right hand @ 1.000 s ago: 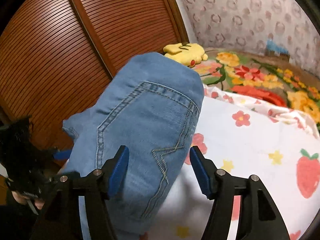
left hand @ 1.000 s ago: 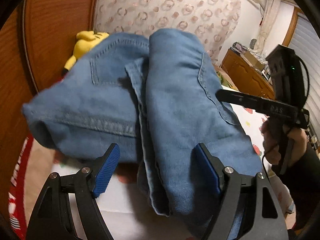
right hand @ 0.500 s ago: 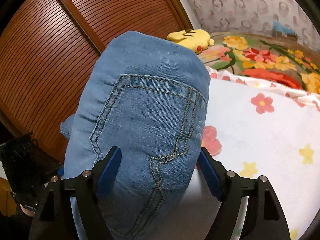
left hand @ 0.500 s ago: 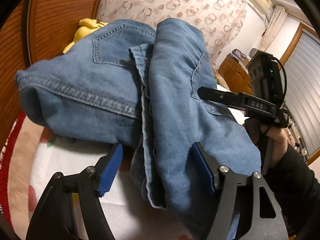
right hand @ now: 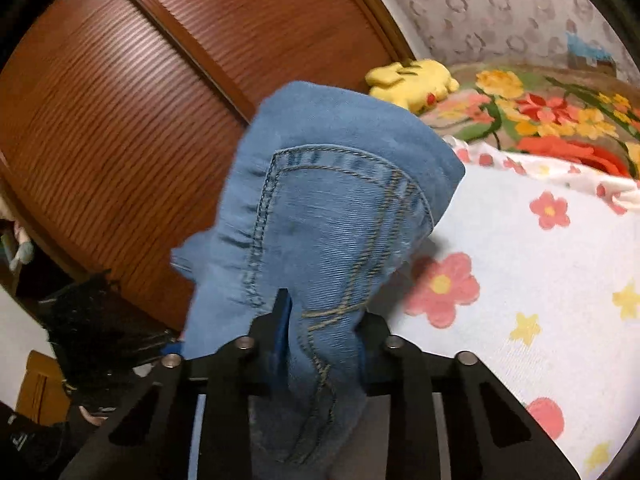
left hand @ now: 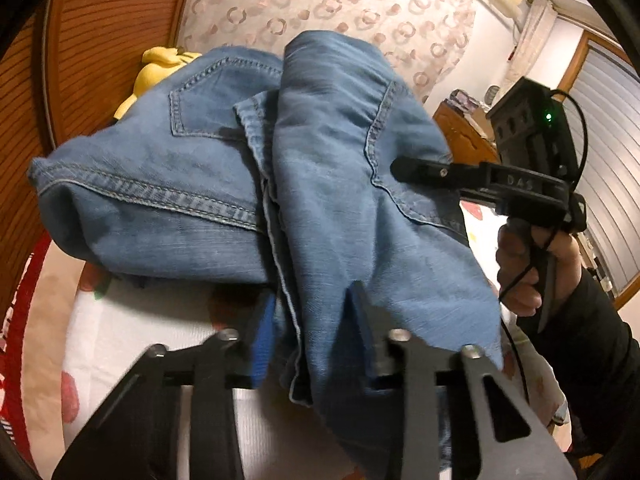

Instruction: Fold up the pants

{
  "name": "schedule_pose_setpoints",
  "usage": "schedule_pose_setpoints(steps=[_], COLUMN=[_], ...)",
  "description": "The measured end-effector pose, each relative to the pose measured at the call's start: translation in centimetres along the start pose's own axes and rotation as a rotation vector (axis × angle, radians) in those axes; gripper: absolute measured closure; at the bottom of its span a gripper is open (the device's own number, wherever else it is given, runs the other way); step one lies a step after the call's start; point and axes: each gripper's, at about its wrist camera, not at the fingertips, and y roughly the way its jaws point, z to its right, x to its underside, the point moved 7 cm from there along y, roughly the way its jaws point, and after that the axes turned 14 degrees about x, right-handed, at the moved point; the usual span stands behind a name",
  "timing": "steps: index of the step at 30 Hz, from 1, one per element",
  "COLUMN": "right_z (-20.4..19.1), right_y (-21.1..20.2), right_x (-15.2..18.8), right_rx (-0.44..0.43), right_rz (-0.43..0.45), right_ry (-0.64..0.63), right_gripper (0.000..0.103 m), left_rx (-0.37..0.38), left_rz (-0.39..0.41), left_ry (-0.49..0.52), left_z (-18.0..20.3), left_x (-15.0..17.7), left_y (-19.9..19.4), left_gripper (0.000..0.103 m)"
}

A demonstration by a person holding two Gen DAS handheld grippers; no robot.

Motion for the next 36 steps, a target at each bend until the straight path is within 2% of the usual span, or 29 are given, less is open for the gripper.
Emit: schedule_pose_setpoints(steps=[2, 8, 13, 17, 23, 28, 31, 33, 36], right_z=[-0.8, -4.3, -6.8, -8.6, -10.5, -9.9, -8.2, -6.5, -3.6], right_y=[-0.9, -4.2, -6.9, -7.6, -5.6, -2.0, 1.4, 4.7, 9.7], right_x=[-0.2, -2.7, -5.2, -6.6, -9.7, -10.9, -10.3, -9.3, -6.7], right_rx=[0.011, 0.043, 0.053, 0.044, 0.009, -0.005, 0.027, 0.096, 0.2], right_rz=[0.02, 0.087, 0.15, 0.188, 0.229, 0.25, 0.21, 0.127, -0.03], right_ry=[-0.032, -0.126, -0.191, -0.233, -0.223, -0.143, -0.089, -0.075, -0.077], right_gripper=[0.08, 0.082, 0.082, 0.082, 0.082, 0.081, 0.076, 0.072, 0.066], left_rx=[0.022, 0.073, 0.081, 0.077, -0.004, -0.096, -0.156, -0.178, -0.252], left_rz=[0.017, 0.071, 0.135, 0.188, 0.244, 0.232, 0.186, 0.136, 0.053], left_ry=[-0.007, 0.012, 0.055, 0.074, 0.12, 0.164, 0.175, 0.164, 0.158], left_z=[0.4, 2.3, 3.5, 2.8, 0.2, -2.8, -5.9, -8.0, -10.9], left_x=[0.1, -1.0, -2.8, -5.1, -8.8, -12.7, -14.6, -14.8, -14.5], left_y=[-0.6, -2.5, -5.0, -7.2, -10.8, -11.8, -10.8, -9.5, -6.8], left_gripper=[0.087, 0.087, 0.087, 0.088, 0.088, 0.089, 0.09, 0.094, 0.098])
